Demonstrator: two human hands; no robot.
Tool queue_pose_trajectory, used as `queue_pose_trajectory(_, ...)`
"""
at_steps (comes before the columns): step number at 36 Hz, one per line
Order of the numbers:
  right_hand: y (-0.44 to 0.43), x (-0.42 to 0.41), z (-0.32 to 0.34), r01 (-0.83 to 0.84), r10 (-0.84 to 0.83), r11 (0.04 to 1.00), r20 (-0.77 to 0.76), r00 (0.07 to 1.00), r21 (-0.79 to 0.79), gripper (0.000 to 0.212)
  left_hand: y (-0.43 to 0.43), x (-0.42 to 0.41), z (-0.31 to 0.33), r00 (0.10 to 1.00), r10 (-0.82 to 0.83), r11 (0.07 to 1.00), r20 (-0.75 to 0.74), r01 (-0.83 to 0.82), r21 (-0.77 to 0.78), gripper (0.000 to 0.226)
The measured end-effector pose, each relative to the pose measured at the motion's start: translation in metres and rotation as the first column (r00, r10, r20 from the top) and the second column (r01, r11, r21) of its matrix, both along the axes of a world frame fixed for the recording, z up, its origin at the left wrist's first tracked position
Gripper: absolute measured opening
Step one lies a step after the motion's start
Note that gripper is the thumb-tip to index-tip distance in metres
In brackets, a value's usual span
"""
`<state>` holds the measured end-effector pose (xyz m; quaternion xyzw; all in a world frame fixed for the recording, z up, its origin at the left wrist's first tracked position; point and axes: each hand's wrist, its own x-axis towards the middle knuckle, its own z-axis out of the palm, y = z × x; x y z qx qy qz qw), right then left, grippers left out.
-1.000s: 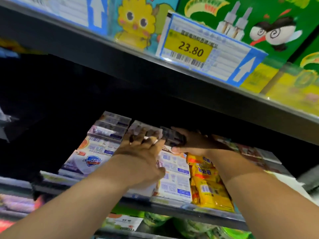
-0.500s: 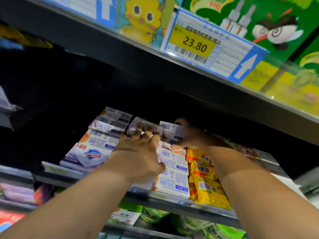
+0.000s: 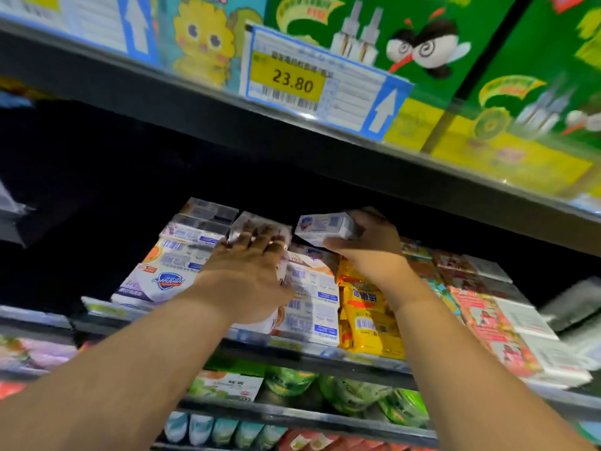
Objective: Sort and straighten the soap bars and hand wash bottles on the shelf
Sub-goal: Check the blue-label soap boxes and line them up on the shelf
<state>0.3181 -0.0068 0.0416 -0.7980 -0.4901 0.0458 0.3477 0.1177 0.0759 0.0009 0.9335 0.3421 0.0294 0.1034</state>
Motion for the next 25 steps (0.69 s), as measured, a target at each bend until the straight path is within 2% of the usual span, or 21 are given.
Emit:
queue_pose_trajectory(3, -0.034, -0.010, 0.001, 0.042, -0.007, 0.992, -0.278, 0.961, 0.120, 0.048, 0.002, 0.001, 0.000, 1.000, -0.005, 1.000, -0.030, 0.004, -0.012, 0.087)
queue_pose_trajectory(6, -0.062, -0.024, 0.008, 0.115, -0.047, 0.986, -0.453, 0.890, 0.124, 0.055, 0.001, 0.001, 0.001, 1.000, -0.008, 1.000, -0.023, 0.008, -0.001, 0.088)
queue_pose_trajectory(9, -0.083, -0.039, 0.012, 0.050, 0.080, 0.972, -0.527, 0.846, 0.228, 0.029, 0.000, 0.000, 0.001, 1.000, -0.014, 1.000, -0.017, 0.014, -0.002, 0.091)
queue_pose_trajectory(11, -0.094, -0.048, 0.011, 0.035, 0.126, 0.961, -0.546, 0.828, 0.275, 0.036, -0.003, -0.001, 0.008, 0.999, -0.030, 1.000, -0.011, 0.030, -0.005, 0.089)
queue_pose_trajectory(15, -0.114, -0.069, 0.005, 0.050, 0.144, 0.955, -0.604, 0.784, 0.293, 0.048, -0.006, -0.005, 0.016, 0.994, -0.047, 0.999, -0.097, 0.044, -0.031, 0.081)
queue_pose_trajectory(19, -0.128, -0.090, 0.006, 0.096, 0.099, 0.964, -0.666, 0.740, 0.249, 0.038, 0.002, -0.004, 0.017, 0.980, -0.076, 0.997, -0.182, 0.080, 0.010, 0.067)
queue_pose_trajectory(21, -0.131, -0.096, 0.007, 0.121, 0.102, 0.960, -0.720, 0.686, 0.251, 0.028, 0.010, -0.004, 0.015, 0.996, -0.048, 0.992, -0.072, 0.039, -0.124, 0.061)
queue_pose_trajectory(22, -0.132, -0.100, 0.008, 0.145, 0.094, 0.957, -0.743, 0.663, 0.250, 0.029, 0.013, -0.006, 0.017, 0.999, -0.004, 0.968, 0.051, 0.017, -0.252, 0.054)
queue_pose_trajectory(24, -0.133, -0.105, 0.010, 0.200, 0.065, 0.950, -0.779, 0.624, 0.240, 0.026, 0.009, -0.013, 0.031, 0.936, 0.086, 0.893, 0.341, 0.079, -0.443, 0.042)
queue_pose_trajectory(25, -0.132, -0.108, 0.008, 0.227, 0.054, 0.944, -0.794, 0.606, 0.237, 0.024, 0.007, -0.017, 0.039, 0.889, 0.100, 0.877, 0.447, 0.134, -0.462, 0.041)
